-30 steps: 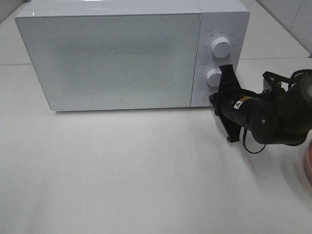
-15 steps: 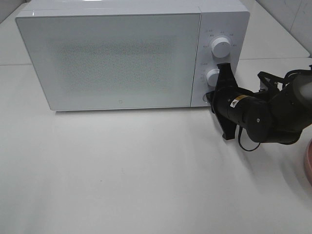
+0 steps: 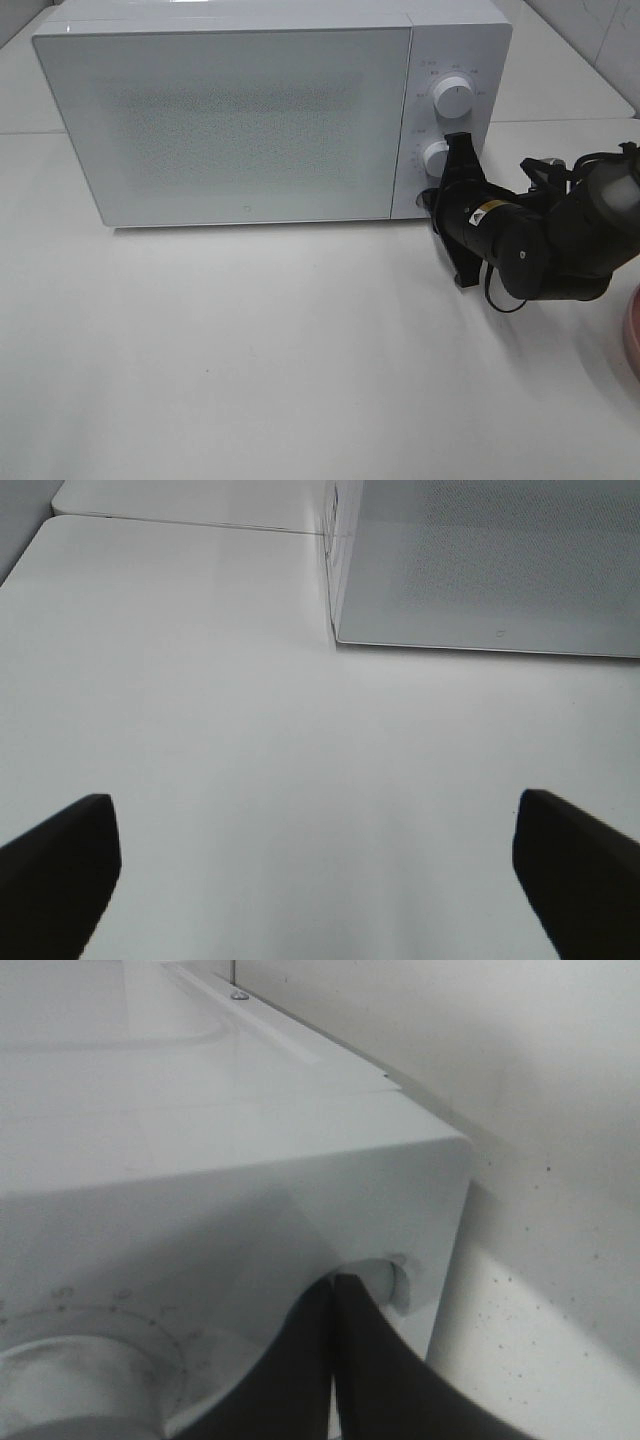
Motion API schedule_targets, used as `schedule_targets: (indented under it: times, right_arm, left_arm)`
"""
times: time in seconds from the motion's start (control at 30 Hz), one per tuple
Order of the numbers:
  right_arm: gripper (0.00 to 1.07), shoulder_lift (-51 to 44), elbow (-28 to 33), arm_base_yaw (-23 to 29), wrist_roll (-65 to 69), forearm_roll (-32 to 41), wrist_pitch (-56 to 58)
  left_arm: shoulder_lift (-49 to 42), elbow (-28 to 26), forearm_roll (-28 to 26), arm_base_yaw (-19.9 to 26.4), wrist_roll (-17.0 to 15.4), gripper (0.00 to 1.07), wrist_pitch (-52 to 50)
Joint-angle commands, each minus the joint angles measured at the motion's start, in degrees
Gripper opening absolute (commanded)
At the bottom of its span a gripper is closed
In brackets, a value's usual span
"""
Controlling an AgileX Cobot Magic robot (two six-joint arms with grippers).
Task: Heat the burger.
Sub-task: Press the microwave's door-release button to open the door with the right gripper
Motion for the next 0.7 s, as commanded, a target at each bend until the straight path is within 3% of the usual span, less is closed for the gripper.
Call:
schedule_targets:
  times: [0.03,0.47,0.7]
  right_arm:
    - [0.0,-1.2,-4.4,-2.1,-2.1,0.8,-10.7]
    - [0.0,0.6,-6.5,-2.1,-1.5,1.4,-14.8]
    - [0.0,-1.7,-4.0,-1.9,-1.4,-0.5,-8.8]
  left_arm:
    - [-0.6,0.1,0.1,0.3,-0.1,1.0,0.1]
    - [-0.6,0.1,0.1,0.3,-0.1,1.0,0.1]
    - [-0.6,0.1,0.1,0.3,-0.1,1.0,0.1]
